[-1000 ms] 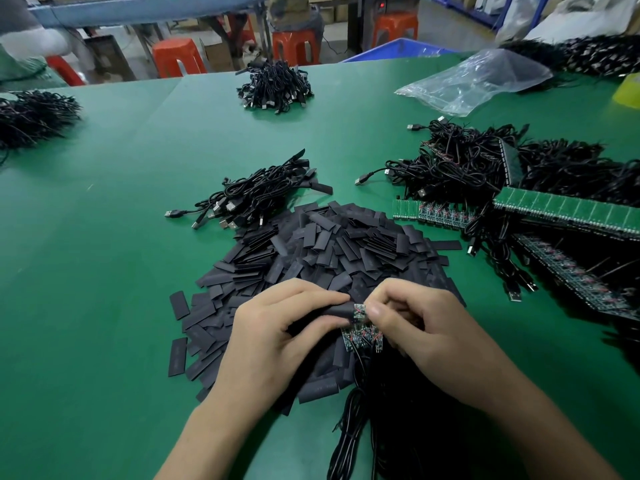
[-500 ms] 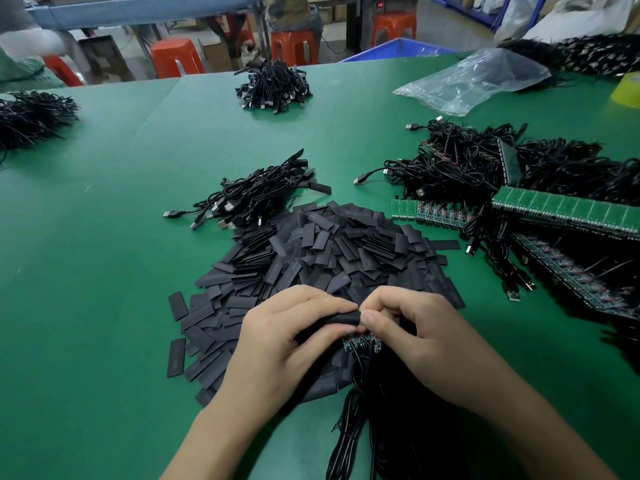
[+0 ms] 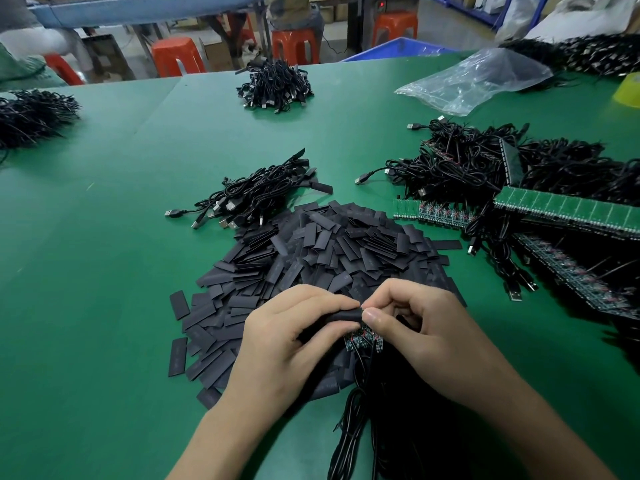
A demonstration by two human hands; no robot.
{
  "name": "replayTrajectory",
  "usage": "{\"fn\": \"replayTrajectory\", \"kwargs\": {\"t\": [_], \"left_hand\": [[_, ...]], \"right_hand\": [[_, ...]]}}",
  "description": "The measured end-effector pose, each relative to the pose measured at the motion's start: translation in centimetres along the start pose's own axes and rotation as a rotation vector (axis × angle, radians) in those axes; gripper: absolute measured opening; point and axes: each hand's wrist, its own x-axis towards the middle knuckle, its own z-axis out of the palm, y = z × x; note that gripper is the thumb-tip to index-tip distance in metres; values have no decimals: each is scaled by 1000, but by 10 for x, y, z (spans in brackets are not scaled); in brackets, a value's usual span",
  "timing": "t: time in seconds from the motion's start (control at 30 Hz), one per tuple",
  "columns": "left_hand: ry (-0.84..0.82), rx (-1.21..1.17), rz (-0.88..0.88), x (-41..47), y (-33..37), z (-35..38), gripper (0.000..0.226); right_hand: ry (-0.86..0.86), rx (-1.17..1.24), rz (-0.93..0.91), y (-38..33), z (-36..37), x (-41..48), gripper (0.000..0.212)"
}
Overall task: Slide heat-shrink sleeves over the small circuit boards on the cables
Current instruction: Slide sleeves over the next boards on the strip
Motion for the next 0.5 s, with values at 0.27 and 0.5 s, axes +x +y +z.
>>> {"fn": "replayTrajectory", "kwargs": {"t": [0.27, 0.5], "left_hand": [[37, 50, 0, 2, 0, -2, 15], [31, 96, 15, 0, 1, -1, 16]], "right_hand": [[8, 94, 30, 0, -4, 2, 13], [-8, 86, 16, 0, 0, 1, 17]]}}
